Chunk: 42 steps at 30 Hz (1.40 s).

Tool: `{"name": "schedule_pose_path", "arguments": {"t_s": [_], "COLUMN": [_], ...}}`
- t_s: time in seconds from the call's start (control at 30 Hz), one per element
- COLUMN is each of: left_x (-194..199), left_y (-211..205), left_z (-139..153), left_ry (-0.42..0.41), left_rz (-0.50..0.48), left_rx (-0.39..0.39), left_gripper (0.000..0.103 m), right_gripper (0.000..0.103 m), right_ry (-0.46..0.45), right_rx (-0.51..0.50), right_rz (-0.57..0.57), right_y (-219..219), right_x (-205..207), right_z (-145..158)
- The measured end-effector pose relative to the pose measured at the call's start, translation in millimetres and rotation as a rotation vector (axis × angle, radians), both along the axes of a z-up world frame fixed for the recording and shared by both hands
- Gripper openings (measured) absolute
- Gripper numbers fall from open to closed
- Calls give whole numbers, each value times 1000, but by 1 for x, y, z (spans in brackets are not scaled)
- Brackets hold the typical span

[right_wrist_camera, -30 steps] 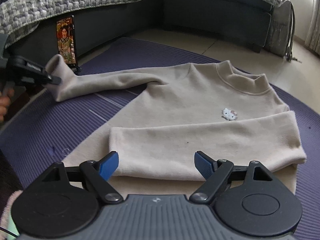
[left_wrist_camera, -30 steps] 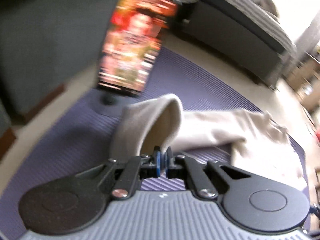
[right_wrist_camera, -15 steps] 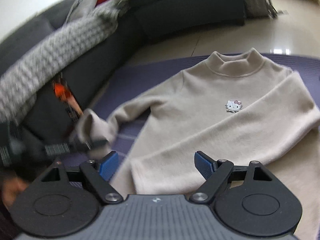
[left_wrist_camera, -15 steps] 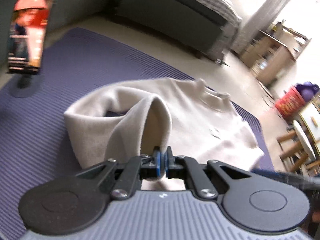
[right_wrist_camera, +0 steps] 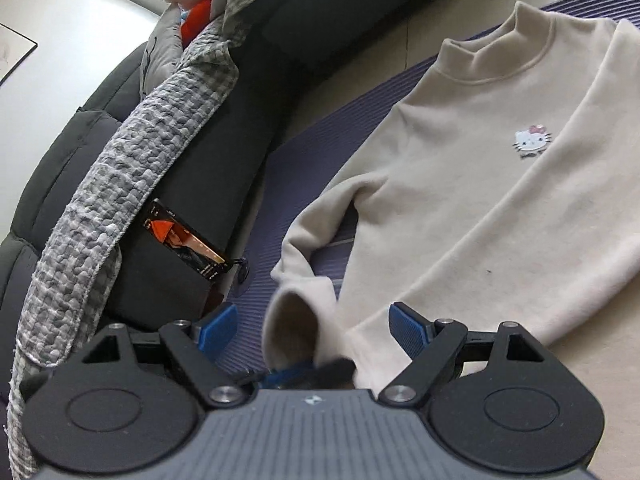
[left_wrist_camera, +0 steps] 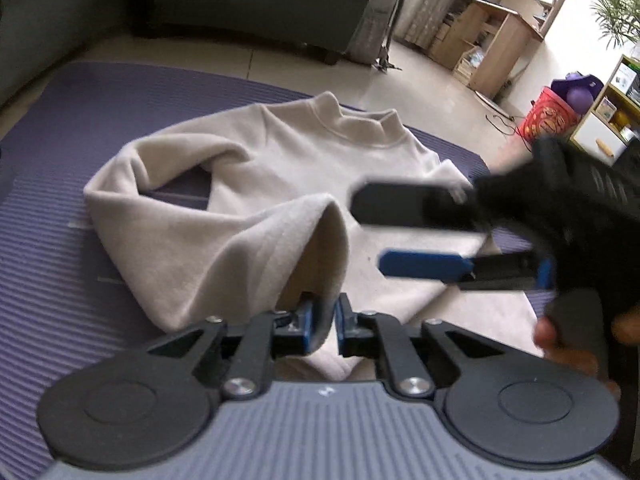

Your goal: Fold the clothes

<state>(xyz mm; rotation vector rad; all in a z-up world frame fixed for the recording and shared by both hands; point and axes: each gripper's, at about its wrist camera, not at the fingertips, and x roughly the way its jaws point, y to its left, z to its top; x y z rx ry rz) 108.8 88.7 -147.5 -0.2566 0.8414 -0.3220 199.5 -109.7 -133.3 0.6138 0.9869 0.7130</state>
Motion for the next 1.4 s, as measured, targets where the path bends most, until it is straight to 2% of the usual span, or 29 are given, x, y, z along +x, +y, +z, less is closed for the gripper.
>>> {"name": "schedule_pose_path", "arguments": {"t_s": [0.03,0.1,0.13,0.2,0.27,0.33,0.37,0.4,0.43,0.47,0.5,0.63,0.8,0.9,1.07,1.17,1.2,1.3,1.4], "left_x": [0,0,-1,-2,-3,-4,-5,-5,-6,-6,-7,-12,-26,-33,-39,-43,-43,-33,-9], "left_y": [-1,-3,-4,-5,-6,-5,-4,-3,-2,0,1,2,2,1,-7,-14,-16,-26,-29], "left_z": [-2,-4,-5,-8,-8,-8,-9,-9,-10,-10,-10,-4,16,26,38,42,41,33,22], "left_ry": [6,12,13,12,9,4,3,1,1,1,3,-34,-185,-258,-324,-344,-342,-291,-224], "left_rz": [-15,-34,-47,-74,-93,-105,-110,-115,-122,-129,-133,-143,-173,-196,-246,-279,-287,-271,-214], "left_rx": [1,-1,-5,-14,-25,-34,-37,-40,-44,-49,-51,-52,-95,-132,-169,-168,-167,-54,56], "left_gripper": [18,33,36,49,57,61,63,67,68,70,70,72,79,79,80,97,97,96,94], "right_gripper": [84,84,84,83,81,67,57,43,33,14,11,8,7,7,7,7,7,7,7], "right_ry": [20,50,50,51,57,69,78,80,77,73,64,3,-105,-145,-158,-192,-208,-211,-169], "right_rx": [3,-1,-15,-39,-56,-56,-53,-51,-61,-71,-80,-76,-35,-28,-22,-8,-7,-15,-12], "right_rz": [7,18,20,23,23,25,29,35,50,65,73,96,76,45,-11,-87,-146,-260,-367], "right_y": [4,12,14,17,19,20,20,20,22,24,24,21,3,-17,-42,-62,-78,-111,-141], "right_x": [1,2,1,0,-1,1,2,3,3,4,3,1,-2,-4,-4,1,4,6,5], "right_z": [-4,-11,-13,-18,-23,-27,-29,-31,-31,-31,-28,-6,41,62,76,86,91,95,91]}}
